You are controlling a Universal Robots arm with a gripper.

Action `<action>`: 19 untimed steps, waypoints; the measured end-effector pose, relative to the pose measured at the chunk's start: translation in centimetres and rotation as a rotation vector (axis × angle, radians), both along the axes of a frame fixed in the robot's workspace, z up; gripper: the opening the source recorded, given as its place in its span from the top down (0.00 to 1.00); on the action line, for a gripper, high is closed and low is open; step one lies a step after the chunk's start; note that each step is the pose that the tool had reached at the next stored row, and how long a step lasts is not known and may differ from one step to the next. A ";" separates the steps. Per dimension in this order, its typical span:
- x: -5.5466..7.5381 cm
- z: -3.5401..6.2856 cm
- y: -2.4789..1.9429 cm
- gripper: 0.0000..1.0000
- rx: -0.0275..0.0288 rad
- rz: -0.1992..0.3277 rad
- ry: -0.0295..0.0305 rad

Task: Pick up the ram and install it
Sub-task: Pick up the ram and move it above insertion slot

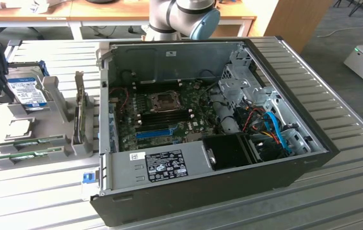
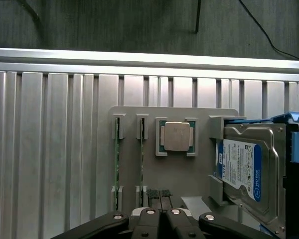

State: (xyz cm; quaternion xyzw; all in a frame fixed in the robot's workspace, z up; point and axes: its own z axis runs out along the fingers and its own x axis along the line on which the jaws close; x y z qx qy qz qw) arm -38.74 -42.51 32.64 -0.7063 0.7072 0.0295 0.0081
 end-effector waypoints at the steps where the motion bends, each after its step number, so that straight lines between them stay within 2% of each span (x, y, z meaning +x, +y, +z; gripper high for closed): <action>1: 0.0 -0.08 -0.02 0.90 0.0000 0.000 0.0000; 19: 0.0 -2.05 -0.46 0.90 0.0043 0.000 0.0001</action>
